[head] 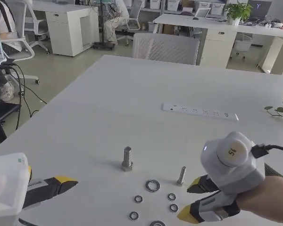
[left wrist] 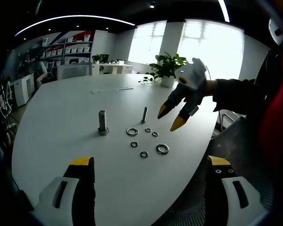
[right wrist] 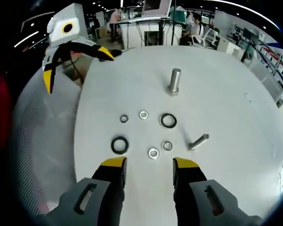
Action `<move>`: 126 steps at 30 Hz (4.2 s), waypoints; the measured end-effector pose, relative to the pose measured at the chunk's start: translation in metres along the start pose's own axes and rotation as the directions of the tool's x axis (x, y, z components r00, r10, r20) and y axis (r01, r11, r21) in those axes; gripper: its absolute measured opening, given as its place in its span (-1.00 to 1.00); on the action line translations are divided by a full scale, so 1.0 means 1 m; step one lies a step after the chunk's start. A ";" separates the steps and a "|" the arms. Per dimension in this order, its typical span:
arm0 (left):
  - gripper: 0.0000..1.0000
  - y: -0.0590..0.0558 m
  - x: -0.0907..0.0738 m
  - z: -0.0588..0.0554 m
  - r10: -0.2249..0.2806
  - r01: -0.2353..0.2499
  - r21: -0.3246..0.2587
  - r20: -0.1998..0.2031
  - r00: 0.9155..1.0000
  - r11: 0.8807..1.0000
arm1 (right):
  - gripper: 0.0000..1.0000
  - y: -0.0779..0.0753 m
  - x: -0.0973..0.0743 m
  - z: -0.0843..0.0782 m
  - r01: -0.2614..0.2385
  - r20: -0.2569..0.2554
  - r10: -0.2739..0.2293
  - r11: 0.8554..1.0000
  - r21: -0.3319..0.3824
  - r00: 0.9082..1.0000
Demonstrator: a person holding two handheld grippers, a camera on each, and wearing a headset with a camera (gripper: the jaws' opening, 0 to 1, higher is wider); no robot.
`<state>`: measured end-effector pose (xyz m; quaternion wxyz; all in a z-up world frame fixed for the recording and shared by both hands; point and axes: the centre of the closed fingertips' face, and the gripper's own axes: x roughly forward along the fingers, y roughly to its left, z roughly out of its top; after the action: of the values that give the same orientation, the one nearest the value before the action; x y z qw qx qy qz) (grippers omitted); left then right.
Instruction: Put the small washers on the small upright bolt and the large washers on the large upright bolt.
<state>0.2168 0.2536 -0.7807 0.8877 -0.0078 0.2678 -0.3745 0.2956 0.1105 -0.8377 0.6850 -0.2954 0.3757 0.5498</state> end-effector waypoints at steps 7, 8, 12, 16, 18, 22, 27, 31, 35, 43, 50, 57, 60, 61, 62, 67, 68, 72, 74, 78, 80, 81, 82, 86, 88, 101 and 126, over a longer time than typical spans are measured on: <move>0.95 -0.001 0.000 0.000 -0.004 0.004 -0.003 0.000 1.000 1.000 | -0.27 -0.002 0.008 0.001 -0.017 -0.019 0.017 1.000 -0.006 1.000; 0.95 0.000 0.000 0.000 -0.004 0.004 -0.003 0.000 1.000 1.000 | -0.29 -0.002 0.010 0.002 -0.020 -0.019 0.020 1.000 -0.005 1.000; 0.94 0.000 0.001 0.001 -0.006 0.006 -0.006 0.002 1.000 1.000 | -0.35 -0.003 0.015 0.001 -0.023 -0.035 0.022 1.000 -0.007 0.999; 0.94 0.000 0.001 0.001 -0.006 0.006 -0.007 0.003 1.000 1.000 | -0.41 -0.004 0.021 0.000 -0.023 -0.051 0.022 1.000 -0.013 0.998; 0.94 0.000 0.001 0.001 -0.007 0.007 -0.008 0.005 1.000 1.000 | -0.46 -0.004 0.023 -0.002 -0.024 -0.075 0.022 0.999 -0.025 0.997; 0.94 0.000 0.000 0.001 -0.006 0.006 -0.007 0.007 1.000 1.000 | -0.49 -0.004 0.027 -0.005 -0.023 -0.102 0.018 0.999 -0.039 0.995; 0.94 0.000 0.000 0.000 -0.006 0.006 -0.005 0.005 1.000 1.000 | -0.52 -0.003 0.033 -0.008 -0.033 -0.132 0.028 0.999 -0.041 0.991; 0.95 0.000 0.000 0.000 -0.005 0.005 -0.005 0.006 1.000 1.000 | -0.53 -0.003 0.036 -0.010 -0.032 -0.150 0.024 0.998 -0.054 0.988; 0.95 -0.001 0.000 0.000 -0.004 0.004 -0.003 0.005 1.000 1.000 | -0.55 -0.002 0.037 -0.010 -0.037 -0.159 0.026 0.997 -0.064 0.987; 0.95 -0.003 0.001 -0.002 -0.008 0.008 0.008 -0.011 1.000 1.000 | -0.58 -0.003 0.037 -0.011 -0.033 -0.180 0.017 0.996 -0.085 0.984; 0.94 0.000 0.000 -0.002 0.001 -0.001 0.016 -0.017 1.000 1.000 | -0.62 -0.004 0.038 -0.010 -0.031 -0.195 0.009 0.993 -0.112 0.981; 0.93 0.000 0.002 0.000 0.001 0.000 0.029 -0.030 1.000 1.000 | -0.66 -0.004 0.038 -0.011 -0.035 -0.202 0.010 0.992 -0.119 0.979; 0.93 -0.001 0.003 0.002 -0.001 0.002 0.036 -0.029 1.000 0.999 | -0.69 -0.005 0.038 -0.011 -0.035 -0.204 0.009 0.992 -0.124 0.979; 0.93 -0.001 0.004 0.002 -0.002 0.003 0.037 -0.028 1.000 0.999 | -0.69 -0.005 0.038 -0.011 -0.035 -0.204 0.009 0.992 -0.125 0.979; 0.93 -0.002 0.005 0.002 -0.002 0.004 0.038 -0.029 1.000 0.999 | -0.69 -0.005 0.038 -0.012 -0.036 -0.205 0.009 0.991 -0.128 0.979; 0.91 -0.003 0.007 0.000 -0.009 0.011 0.041 -0.040 0.999 0.999 | -0.71 -0.005 0.037 -0.012 -0.038 -0.206 0.010 0.990 -0.135 0.978; 0.91 -0.003 0.007 0.000 -0.009 0.011 0.040 -0.038 0.999 0.999 | -0.71 -0.005 0.037 -0.013 -0.039 -0.208 0.009 0.990 -0.139 0.978; 0.90 -0.003 0.007 0.000 -0.011 0.012 0.038 -0.037 0.999 0.999 | -0.71 -0.004 0.036 -0.015 -0.044 -0.219 0.011 0.988 -0.147 0.976; 0.90 -0.003 0.007 0.000 -0.013 0.014 0.038 -0.037 0.999 0.999 | -0.71 -0.004 0.034 -0.015 -0.044 -0.218 0.011 0.988 -0.146 0.976; 0.90 -0.003 0.008 0.000 -0.015 0.016 0.040 -0.035 0.999 0.999 | -0.71 -0.004 0.030 -0.015 -0.041 -0.220 0.008 0.988 -0.147 0.975; 0.90 -0.003 0.008 0.000 -0.017 0.019 0.038 -0.037 0.999 0.999 | -0.72 -0.005 0.028 -0.015 -0.038 -0.219 0.006 0.989 -0.145 0.976; 0.90 -0.004 0.008 0.000 -0.018 0.019 0.040 -0.035 0.999 0.999 | -0.72 -0.005 0.027 -0.016 -0.038 -0.219 0.005 0.989 -0.145 0.976; 0.90 -0.004 0.008 0.000 -0.019 0.020 0.040 -0.037 0.999 0.999 | -0.72 -0.004 0.025 -0.016 -0.038 -0.222 0.005 0.989 -0.145 0.975; 0.90 -0.004 0.009 0.000 -0.021 0.022 0.040 -0.036 0.999 0.999 | -0.72 -0.005 0.018 -0.017 -0.037 -0.224 0.004 0.989 -0.143 0.975; 0.90 -0.004 0.009 0.001 -0.022 0.023 0.040 -0.036 0.999 0.999 | -0.72 -0.006 0.013 -0.017 -0.031 -0.221 -0.001 0.990 -0.138 0.975; 0.90 -0.006 0.010 0.001 -0.026 0.027 0.041 -0.034 0.999 0.999 | -0.72 -0.020 -0.019 -0.004 0.019 -0.177 -0.040 0.993 -0.115 0.983; 0.89 -0.005 0.009 0.001 -0.023 0.024 0.037 -0.026 0.999 0.999 | -0.72 -0.062 -0.038 0.033 0.086 -0.148 -0.109 0.984 -0.154 0.983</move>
<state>0.2189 0.2435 -0.7826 0.8797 0.0104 0.2721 -0.3898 0.3575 0.1031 -0.7883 0.6562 -0.4053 0.3719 0.5166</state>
